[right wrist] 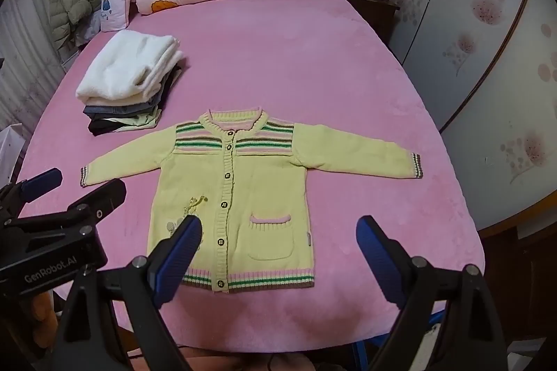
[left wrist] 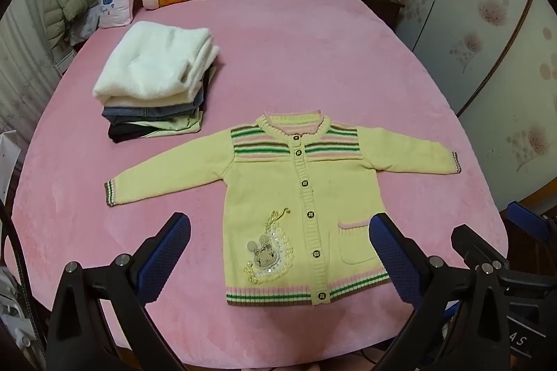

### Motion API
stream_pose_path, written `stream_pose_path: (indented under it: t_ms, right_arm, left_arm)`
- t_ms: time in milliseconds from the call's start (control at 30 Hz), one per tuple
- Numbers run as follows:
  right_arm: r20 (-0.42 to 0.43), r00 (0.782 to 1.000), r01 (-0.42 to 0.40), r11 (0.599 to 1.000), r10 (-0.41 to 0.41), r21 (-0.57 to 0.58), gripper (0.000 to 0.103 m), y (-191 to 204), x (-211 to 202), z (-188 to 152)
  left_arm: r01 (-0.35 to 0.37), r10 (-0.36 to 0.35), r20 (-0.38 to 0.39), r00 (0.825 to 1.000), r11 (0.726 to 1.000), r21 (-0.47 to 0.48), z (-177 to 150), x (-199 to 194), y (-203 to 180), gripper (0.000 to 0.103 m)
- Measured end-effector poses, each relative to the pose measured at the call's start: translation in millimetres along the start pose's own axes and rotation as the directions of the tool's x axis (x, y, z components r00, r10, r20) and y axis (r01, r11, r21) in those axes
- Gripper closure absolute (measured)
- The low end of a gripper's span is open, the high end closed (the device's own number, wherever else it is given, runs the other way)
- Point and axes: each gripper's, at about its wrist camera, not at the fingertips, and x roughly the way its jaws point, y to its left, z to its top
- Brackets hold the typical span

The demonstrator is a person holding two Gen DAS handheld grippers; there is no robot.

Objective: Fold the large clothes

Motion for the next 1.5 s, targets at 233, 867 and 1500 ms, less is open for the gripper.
stream_pose_path:
  t_ms: [233,867,1500]
  right_arm:
    - [0.009,1.000,0.022,1.000,-0.022,0.009,0.013,2.8,-3.7,4.3]
    - [0.020,0.998,0.063,0.998,-0.063,0.016,0.013,9.1,-11.6,-0.2]
    - [0.036,0.997,0.068,0.997,-0.069,0.041,0.013,10.6,-16.8,-7.4]
  left_arm:
    - [0.019,-0.020,0.008,1.000,1.000,0.020,1.5,4.5,0.8,0.001]
    - [0.014,-0.017,0.054,0.998,0.998,0.061,-3.1,-2.2,5.3,0.001]
    - [0.008,-0.011,0.051,0.999,0.998,0.064,-11.2,-7.5,10.9,0.001]
